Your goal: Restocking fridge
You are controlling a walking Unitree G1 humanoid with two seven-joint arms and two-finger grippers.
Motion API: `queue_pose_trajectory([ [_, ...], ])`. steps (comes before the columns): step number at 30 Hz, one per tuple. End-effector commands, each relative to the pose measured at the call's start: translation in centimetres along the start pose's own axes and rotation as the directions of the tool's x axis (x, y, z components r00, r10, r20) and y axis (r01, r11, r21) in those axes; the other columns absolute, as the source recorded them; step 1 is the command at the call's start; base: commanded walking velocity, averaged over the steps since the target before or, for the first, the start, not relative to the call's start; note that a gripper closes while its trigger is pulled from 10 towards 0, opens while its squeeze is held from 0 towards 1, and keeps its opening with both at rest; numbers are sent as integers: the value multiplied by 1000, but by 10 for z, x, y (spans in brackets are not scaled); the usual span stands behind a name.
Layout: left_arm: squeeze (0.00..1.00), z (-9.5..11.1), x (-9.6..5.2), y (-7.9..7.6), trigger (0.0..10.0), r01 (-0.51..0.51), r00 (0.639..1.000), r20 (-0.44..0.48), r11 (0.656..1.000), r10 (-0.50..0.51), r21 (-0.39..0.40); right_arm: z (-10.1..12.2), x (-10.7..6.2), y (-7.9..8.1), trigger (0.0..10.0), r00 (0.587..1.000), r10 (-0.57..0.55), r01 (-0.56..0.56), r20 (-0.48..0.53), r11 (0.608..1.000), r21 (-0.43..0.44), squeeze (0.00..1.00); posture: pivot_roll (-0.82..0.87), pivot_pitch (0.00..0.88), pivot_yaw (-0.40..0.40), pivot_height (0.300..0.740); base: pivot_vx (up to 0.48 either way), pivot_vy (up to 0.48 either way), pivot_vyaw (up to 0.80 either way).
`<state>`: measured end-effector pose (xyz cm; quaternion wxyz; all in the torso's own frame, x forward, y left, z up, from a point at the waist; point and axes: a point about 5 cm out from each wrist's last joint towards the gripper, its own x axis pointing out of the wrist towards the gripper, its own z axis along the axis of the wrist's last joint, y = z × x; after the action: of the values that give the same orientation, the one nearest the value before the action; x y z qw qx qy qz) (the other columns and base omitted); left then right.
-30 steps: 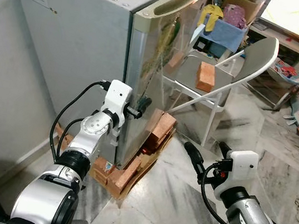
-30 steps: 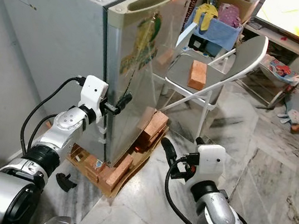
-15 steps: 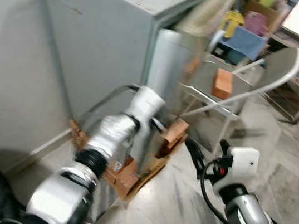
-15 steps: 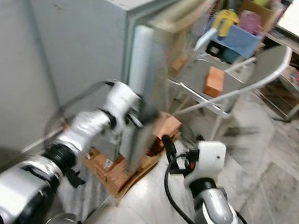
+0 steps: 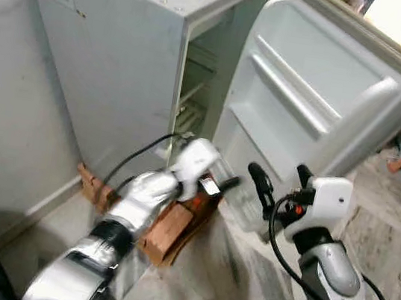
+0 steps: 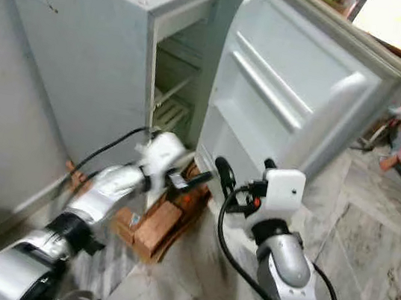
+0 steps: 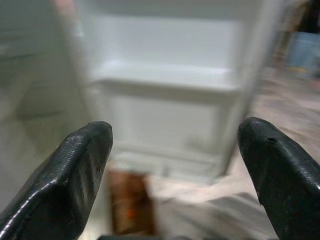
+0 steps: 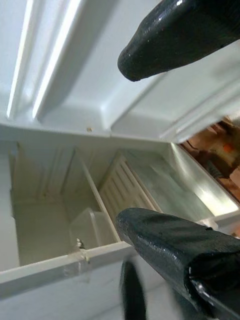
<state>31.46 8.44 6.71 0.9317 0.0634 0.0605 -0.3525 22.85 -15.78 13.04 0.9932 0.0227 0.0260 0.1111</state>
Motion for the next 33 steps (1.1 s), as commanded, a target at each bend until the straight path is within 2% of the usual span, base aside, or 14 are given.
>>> queue_pose_trajectory([
  [1,0,8,-5,4,10000,-43,998,47,999,43,0,-3,4,0,10000,1000,-18,18,-5,1000,8,0,62,0,-96,740,0,-450,0],
  [2,0,8,-5,4,10000,-43,998,47,999,43,0,-3,4,0,10000,1000,-18,18,-5,1000,8,0,62,0,-96,740,0,-450,0],
  [7,0,2,-28,12,10000,-176,982,69,984,175,3,-7,10,3,10000,1000,-25,25,-7,999,25,0,73,0,-93,740,0,-467,0],
  [15,0,-1,-45,10,10000,-225,972,62,974,225,4,-10,16,1,10000,998,-54,54,-12,998,44,0,108,0,-84,740,0,-469,0],
  [20,0,3,-55,15,10000,-296,954,54,955,295,24,-13,22,2,10000,998,-65,66,-20,996,56,0,126,0,-73,740,0,-467,0],
  [22,0,9,-63,14,10000,-353,935,63,935,350,44,-12,25,1,10000,998,-70,70,-9,996,48,0,130,12,-64,740,0,-469,-516],
  [27,0,12,-67,12,10000,-365,930,64,930,362,51,-11,27,1,10000,998,-70,70,-3,997,42,0,130,12,-64,740,0,-467,-631],
  [29,0,9,-74,10,10000,-396,918,45,918,395,27,-9,32,-1,10000,997,-82,82,4,996,39,0,115,36,-68,740,0,-469,-800],
  [33,0,7,-76,8,10000,-422,906,31,907,421,12,-8,34,1,10000,996,-89,89,11,995,40,0,98,33,-57,740,0,-469,-800],
])
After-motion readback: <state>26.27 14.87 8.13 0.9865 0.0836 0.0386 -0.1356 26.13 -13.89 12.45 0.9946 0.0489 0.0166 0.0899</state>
